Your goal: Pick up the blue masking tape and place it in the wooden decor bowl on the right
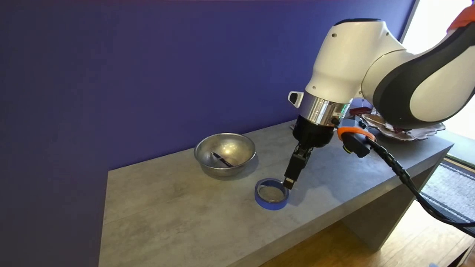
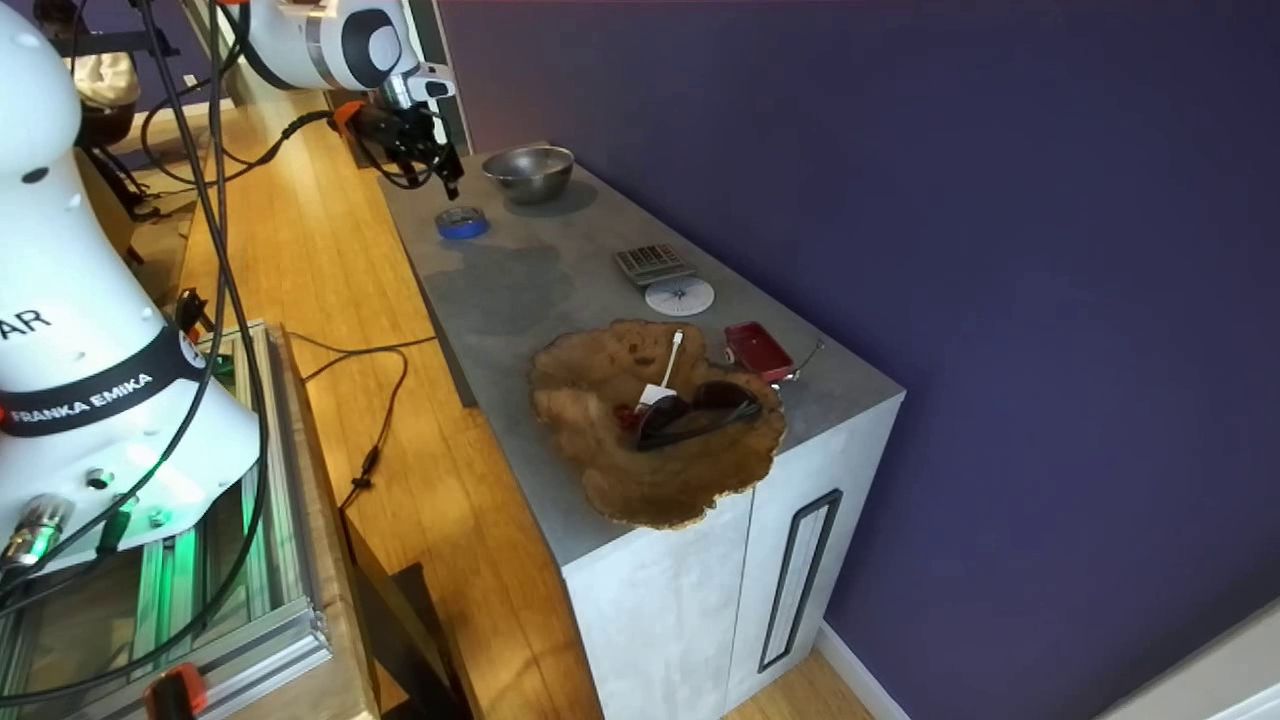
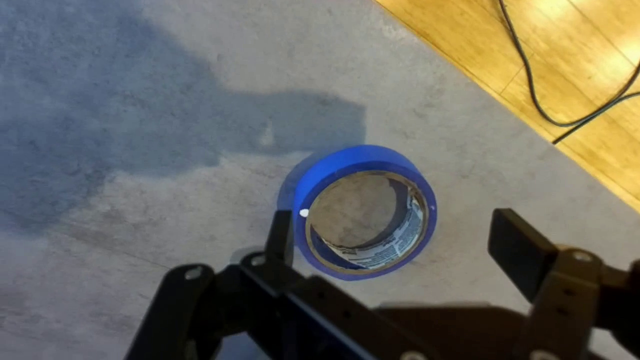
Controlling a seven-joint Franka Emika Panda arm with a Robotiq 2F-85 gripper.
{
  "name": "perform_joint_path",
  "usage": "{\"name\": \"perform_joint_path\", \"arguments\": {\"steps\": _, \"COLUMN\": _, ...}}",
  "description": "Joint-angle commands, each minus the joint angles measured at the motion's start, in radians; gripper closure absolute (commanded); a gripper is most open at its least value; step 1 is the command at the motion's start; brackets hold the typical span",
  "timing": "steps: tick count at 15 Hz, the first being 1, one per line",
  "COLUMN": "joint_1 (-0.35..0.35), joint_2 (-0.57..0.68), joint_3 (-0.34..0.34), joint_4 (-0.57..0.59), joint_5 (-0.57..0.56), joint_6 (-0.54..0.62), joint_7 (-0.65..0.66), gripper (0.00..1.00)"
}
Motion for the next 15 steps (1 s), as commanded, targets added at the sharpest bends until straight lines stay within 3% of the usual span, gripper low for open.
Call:
{"name": "perform_joint_path", "arguments": {"steps": 1, "joint_1": 0.044, "joint_2": 0.053, "joint_3": -0.045, "joint_4": 0.029, "joint_5": -0.037, "joint_6": 0.016, "joint_7": 0.071, "gripper": 0.0}}
{"name": "perform_joint_path", "arguments": {"steps": 4, "joint_1": 0.058, "joint_2": 0.096, "joint_3": -0.049, "joint_4": 0.046, "joint_5": -0.024, "joint_6": 0.038, "joint_7": 0.079, "gripper": 0.0}}
{"name": "perform_joint_path", "arguments": {"steps": 5, "joint_1": 0.073, "joint_2": 0.112, "joint_3": -0.063, "joint_4": 0.057, "joint_5": -0.027, "joint_6": 0.049, "joint_7": 0.087, "gripper": 0.14}}
{"name": "perform_joint_path", "arguments": {"steps": 9, "joint_1": 0.124, "joint_2": 0.168, "joint_3": -0.114, "joint_4": 0.096, "joint_5": -0.003, "joint_6": 0.103, "joint_7": 0.122, "gripper": 0.36}}
{"name": "perform_joint_path", "arguments": {"steps": 15, "joint_1": 0.167, "joint_2": 0.192, "joint_3": -0.193, "joint_4": 0.109, "joint_5": 0.032, "joint_6": 0.12, "joint_7": 0.189, "gripper": 0.3}}
